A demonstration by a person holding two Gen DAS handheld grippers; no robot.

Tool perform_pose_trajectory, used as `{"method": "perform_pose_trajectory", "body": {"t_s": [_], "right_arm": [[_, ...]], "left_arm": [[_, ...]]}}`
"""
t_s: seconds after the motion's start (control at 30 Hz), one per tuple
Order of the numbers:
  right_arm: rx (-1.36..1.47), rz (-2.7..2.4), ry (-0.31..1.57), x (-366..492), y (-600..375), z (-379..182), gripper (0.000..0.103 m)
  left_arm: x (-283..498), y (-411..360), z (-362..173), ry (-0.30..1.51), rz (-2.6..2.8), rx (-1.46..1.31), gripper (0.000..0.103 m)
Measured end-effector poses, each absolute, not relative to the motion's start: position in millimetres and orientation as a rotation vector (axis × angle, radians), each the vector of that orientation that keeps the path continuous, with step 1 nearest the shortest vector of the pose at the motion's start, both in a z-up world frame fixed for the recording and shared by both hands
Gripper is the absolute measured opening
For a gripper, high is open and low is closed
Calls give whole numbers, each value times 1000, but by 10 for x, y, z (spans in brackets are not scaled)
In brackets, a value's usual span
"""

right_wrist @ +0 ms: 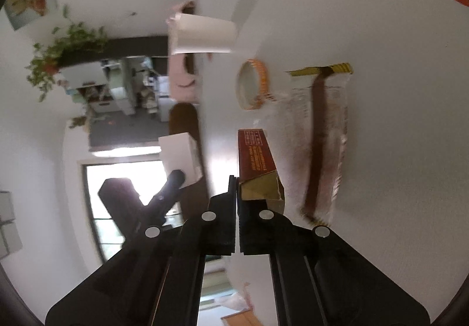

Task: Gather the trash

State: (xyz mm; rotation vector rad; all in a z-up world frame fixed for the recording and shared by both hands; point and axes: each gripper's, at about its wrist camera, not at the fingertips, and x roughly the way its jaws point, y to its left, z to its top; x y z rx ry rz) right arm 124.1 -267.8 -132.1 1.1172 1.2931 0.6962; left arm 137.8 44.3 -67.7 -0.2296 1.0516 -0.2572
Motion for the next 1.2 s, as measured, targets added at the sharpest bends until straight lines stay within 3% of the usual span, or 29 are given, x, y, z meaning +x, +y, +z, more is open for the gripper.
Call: {"method": "perform_pose_trajectory", "body": {"t_s": [0.33,0.63,0.9,1.2], "right_arm": [[1212,587,1013,478,-3711,-677,2],[1301,257,765,-1233,-5060,-545,2],[1395,69,606,-2942,-6056,-688,2],[1505,-85,603,-4749,-7125,-1247,2]], "left_arm": [[1177,-104,-197,994,-414,-152,92],[715,-1709,-215,1038,-774,46,92],[-442,-3364,-344,1077,-1040,191,92],[-2084,-5017,-805,1199,-1223,280,92]]}}
